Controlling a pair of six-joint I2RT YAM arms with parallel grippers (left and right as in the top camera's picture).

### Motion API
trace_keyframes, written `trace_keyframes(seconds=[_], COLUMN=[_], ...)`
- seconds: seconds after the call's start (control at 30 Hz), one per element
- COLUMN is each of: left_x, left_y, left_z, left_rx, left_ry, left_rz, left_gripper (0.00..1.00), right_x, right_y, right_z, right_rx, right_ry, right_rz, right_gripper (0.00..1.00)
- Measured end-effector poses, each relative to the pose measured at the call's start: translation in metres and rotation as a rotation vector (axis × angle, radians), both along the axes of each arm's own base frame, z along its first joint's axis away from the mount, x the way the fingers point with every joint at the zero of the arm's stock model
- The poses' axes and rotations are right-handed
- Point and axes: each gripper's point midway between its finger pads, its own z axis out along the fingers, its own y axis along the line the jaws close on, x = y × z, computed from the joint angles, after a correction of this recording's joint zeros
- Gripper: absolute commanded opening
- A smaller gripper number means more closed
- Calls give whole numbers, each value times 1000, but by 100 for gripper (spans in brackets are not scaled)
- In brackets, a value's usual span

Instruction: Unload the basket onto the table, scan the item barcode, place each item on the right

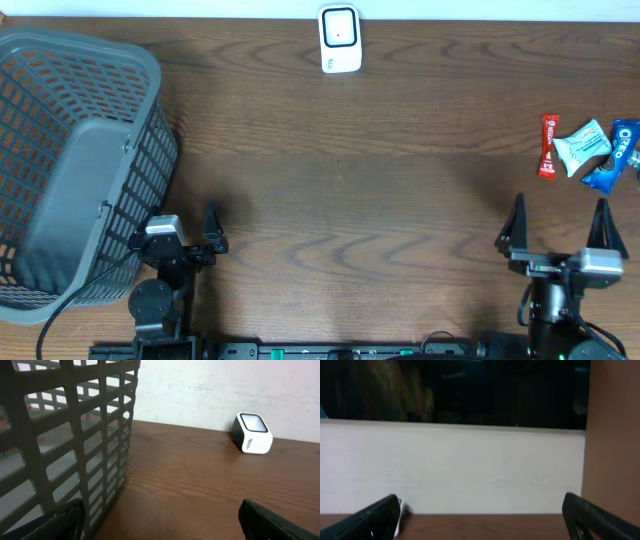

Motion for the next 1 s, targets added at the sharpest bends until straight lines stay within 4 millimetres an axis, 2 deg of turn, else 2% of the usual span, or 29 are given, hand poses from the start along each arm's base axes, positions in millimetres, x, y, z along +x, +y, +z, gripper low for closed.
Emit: trace_keyframes(seconds=[0.23, 0.57, 1.0], left_x=[0, 0, 0], left_y=[0, 0, 0], left_z=[0, 0, 0], left_rx=[0, 0, 0], left_ry=[0, 0, 0], left_rz=[0, 0, 0], left_gripper=[98, 98, 98], right_x=[19, 31, 42], right_y=[-4, -12, -20], right_z=[-40, -73, -143], right_rx=[6, 19, 44], right_ry=[33, 45, 265], right_rz=[-12, -50, -96], right_gripper=[99, 99, 99])
